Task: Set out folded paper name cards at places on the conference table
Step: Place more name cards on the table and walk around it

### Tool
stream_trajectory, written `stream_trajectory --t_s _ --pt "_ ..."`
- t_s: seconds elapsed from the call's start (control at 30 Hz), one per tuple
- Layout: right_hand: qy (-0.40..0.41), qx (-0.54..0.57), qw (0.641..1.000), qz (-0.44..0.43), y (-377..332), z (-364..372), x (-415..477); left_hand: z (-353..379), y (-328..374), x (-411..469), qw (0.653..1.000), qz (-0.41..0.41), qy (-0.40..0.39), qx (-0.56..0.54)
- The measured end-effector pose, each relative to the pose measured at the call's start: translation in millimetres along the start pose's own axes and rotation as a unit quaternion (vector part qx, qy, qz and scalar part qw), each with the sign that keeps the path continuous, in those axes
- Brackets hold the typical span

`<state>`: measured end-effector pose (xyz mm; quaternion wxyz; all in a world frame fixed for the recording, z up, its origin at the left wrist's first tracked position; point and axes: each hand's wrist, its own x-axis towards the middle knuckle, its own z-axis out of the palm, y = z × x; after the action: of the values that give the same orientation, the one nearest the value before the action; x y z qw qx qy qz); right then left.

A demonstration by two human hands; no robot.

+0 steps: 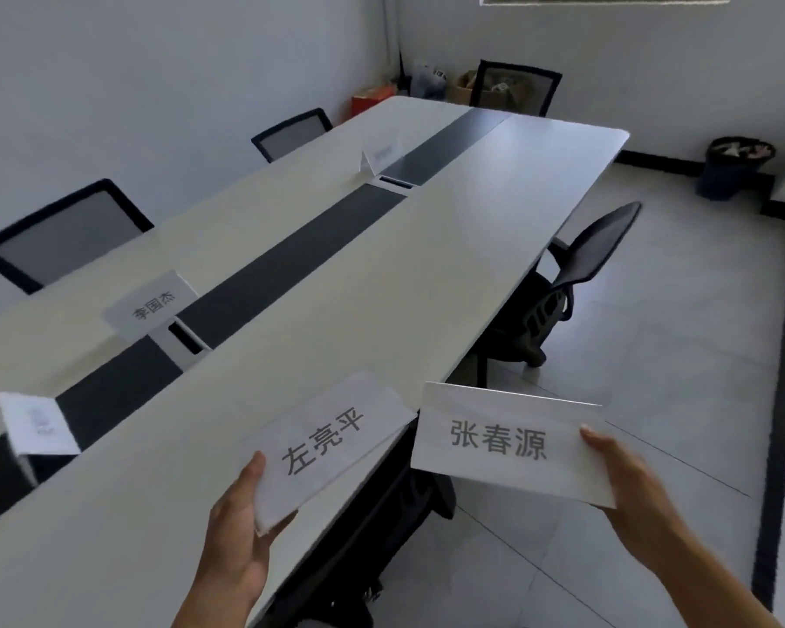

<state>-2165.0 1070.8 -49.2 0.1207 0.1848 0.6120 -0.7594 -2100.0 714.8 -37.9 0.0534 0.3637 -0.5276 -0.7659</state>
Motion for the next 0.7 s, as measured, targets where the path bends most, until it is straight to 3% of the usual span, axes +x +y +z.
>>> stream_trajectory --t_s 0.37,0.7 --pt "-0.125 -0.065 0.987 0.083 -42 73 128 -18 -22 10 0.976 -0.014 0.211 -0.047" --pt "-0.128 -0.075 0.982 0.113 -71 165 206 -35 27 163 0.983 -0.02 0.181 -0.004"
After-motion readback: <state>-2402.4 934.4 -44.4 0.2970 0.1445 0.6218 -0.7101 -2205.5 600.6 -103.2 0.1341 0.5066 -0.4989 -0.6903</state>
